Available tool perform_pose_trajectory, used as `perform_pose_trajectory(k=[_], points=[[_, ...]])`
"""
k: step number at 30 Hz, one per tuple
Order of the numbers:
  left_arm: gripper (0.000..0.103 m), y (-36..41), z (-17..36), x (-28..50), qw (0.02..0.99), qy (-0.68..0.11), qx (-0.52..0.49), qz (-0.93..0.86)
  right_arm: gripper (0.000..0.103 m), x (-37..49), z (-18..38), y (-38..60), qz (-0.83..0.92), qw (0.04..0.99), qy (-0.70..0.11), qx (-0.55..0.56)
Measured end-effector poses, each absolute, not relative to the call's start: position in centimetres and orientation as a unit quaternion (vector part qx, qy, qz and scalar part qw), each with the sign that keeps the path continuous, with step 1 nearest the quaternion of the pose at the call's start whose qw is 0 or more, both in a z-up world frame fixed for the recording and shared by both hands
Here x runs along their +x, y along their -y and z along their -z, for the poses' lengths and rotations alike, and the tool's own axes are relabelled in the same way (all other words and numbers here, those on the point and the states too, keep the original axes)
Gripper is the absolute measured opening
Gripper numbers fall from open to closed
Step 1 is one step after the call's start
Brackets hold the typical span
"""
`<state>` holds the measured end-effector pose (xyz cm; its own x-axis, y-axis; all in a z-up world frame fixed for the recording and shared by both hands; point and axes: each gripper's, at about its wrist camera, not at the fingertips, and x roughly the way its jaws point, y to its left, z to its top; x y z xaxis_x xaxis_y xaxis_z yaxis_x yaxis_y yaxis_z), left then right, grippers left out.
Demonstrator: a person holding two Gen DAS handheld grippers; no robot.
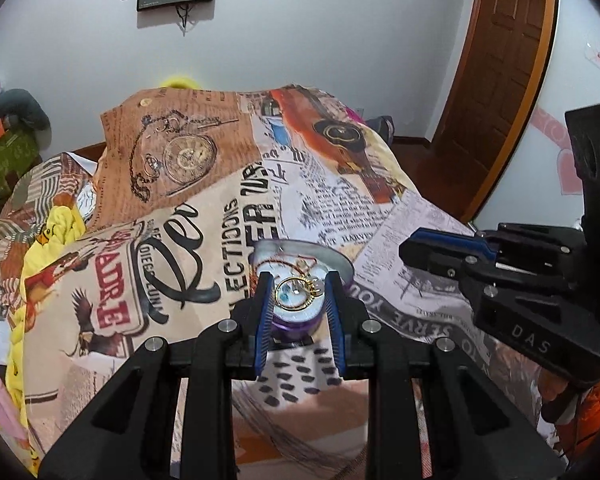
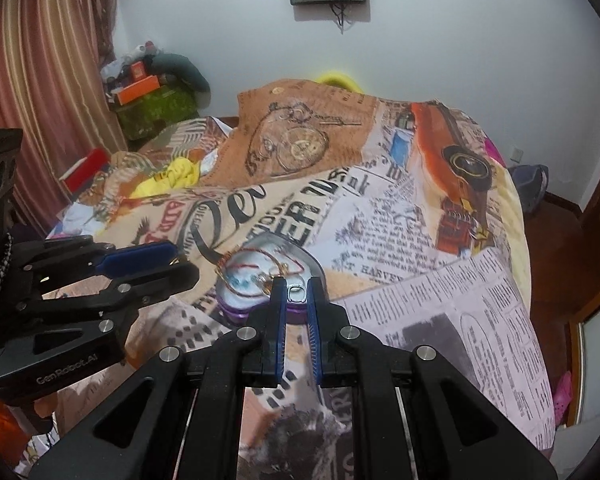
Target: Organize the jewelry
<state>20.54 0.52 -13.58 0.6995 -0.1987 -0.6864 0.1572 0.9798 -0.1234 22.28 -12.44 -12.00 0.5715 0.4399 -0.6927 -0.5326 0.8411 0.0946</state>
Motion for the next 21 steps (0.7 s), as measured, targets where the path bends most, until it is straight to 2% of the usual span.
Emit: perform_pose_trajectory(k=[21], points=[[0.025, -1.9, 17.1, 25.4, 0.907, -0.407, -0.048, 0.098, 0.009, 25.9, 16.2, 10.4, -0.287, 0.860, -0.416, -0.066]])
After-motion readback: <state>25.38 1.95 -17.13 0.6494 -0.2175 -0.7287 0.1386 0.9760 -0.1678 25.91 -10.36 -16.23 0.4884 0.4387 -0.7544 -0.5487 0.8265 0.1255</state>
